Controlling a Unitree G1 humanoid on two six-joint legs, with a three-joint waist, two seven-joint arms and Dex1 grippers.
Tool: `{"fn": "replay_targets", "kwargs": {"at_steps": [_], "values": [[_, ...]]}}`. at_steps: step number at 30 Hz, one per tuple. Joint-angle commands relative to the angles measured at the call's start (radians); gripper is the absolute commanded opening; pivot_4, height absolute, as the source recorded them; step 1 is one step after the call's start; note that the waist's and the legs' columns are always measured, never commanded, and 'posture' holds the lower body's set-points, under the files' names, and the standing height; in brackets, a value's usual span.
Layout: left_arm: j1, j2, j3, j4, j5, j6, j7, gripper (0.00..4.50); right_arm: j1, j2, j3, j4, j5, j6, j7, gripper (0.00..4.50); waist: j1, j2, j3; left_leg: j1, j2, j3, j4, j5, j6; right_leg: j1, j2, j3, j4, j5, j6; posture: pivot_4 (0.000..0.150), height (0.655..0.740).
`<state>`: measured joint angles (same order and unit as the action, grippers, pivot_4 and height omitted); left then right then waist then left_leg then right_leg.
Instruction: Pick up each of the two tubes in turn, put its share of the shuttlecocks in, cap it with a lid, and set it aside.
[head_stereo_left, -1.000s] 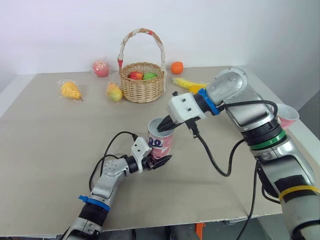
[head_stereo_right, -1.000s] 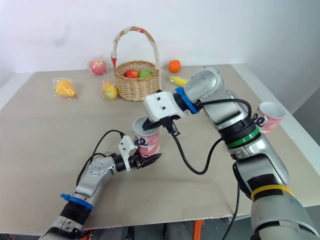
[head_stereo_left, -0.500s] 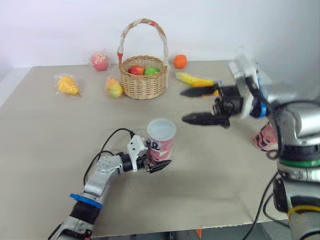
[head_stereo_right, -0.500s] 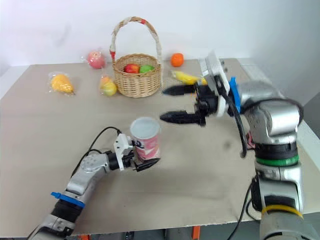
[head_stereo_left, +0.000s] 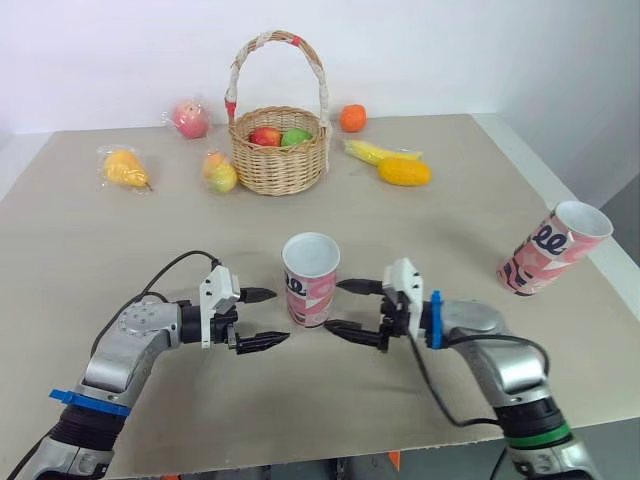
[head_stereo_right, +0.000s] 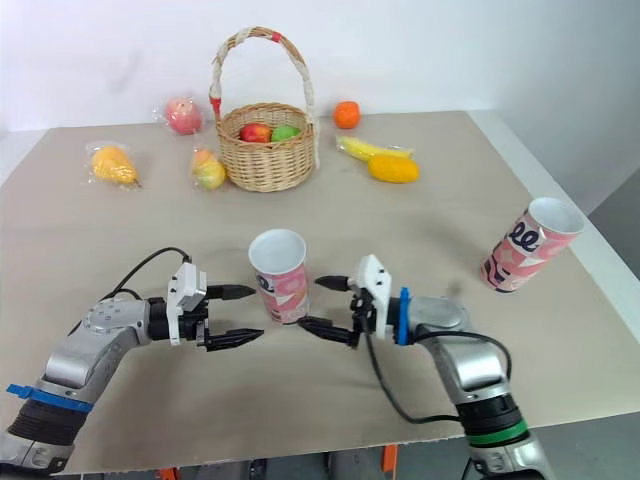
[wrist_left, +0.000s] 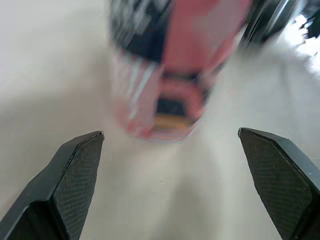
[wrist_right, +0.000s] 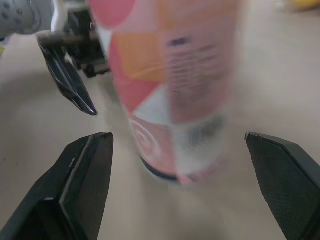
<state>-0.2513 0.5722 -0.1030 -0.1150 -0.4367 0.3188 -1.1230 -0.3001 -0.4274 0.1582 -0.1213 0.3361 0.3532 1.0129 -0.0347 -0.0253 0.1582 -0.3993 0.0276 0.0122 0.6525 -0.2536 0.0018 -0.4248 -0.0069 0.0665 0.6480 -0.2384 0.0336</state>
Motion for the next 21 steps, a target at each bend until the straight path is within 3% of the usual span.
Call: {"fn": "replay_targets", "kwargs": {"at_steps": [1, 6, 7, 11, 17, 21], "values": [[-0.016, -0.024, -0.021, -0.091, -0.037, 0.052, 0.017, 4.47, -0.055, 0.024, 0.013, 0.041, -0.026, -0.062, -0.016, 4.50, 0.001, 0.000, 0.000, -0.001, -0.001, 0.000, 0.001, 0.000, 0.000, 0.000, -0.001, 0.000, 0.000, 0.001, 0.001, 0.150, 0.7400], [-0.012, -0.045, -0.050, -0.077, 0.000, 0.036, 0.033, 4.47, -0.098, 0.045, 0.036, 0.090, -0.041, -0.100, -0.010, 4.50, 0.003, -0.001, 0.000, -0.001, -0.001, 0.001, 0.003, 0.000, -0.001, 0.000, -0.002, 0.002, -0.001, 0.003, 0.002, 0.150, 0.7400], [-0.012, -0.045, -0.051, -0.069, 0.005, 0.029, 0.034, 4.50, -0.103, 0.045, 0.035, 0.098, -0.043, -0.104, -0.009, 4.00, 0.003, -0.001, 0.000, -0.002, -0.001, 0.001, 0.003, 0.000, -0.001, 0.000, -0.002, 0.002, -0.001, 0.003, 0.002, 0.150, 0.7400], [-0.022, -0.038, -0.021, -0.056, 0.007, 0.017, 0.046, 4.50, -0.090, 0.031, 0.025, 0.085, -0.029, -0.100, 0.000, 2.75, 0.006, -0.001, 0.000, -0.001, -0.001, 0.001, 0.003, 0.000, -0.001, 0.000, -0.001, 0.002, -0.001, 0.003, 0.001, 0.150, 0.7400], [-0.068, 0.002, 0.093, -0.076, -0.035, 0.029, 0.090, 4.50, 0.009, 0.016, -0.088, -0.047, 0.043, -0.032, -0.101, 2.75, 0.010, -0.001, 0.000, -0.002, -0.001, 0.001, 0.003, -0.001, -0.001, 0.000, -0.001, 0.001, -0.001, 0.006, -0.004, 0.150, 0.7400], [-0.131, -0.039, 0.121, -0.120, -0.050, 0.045, 0.173, 4.50, 0.015, 0.085, -0.330, 0.018, -0.005, -0.059, -0.467, 2.75, 0.014, -0.001, 0.001, -0.003, -0.001, 0.001, 0.005, 0.000, -0.001, 0.000, -0.001, 0.002, -0.001, 0.007, -0.002, 0.150, 0.7400]]}}
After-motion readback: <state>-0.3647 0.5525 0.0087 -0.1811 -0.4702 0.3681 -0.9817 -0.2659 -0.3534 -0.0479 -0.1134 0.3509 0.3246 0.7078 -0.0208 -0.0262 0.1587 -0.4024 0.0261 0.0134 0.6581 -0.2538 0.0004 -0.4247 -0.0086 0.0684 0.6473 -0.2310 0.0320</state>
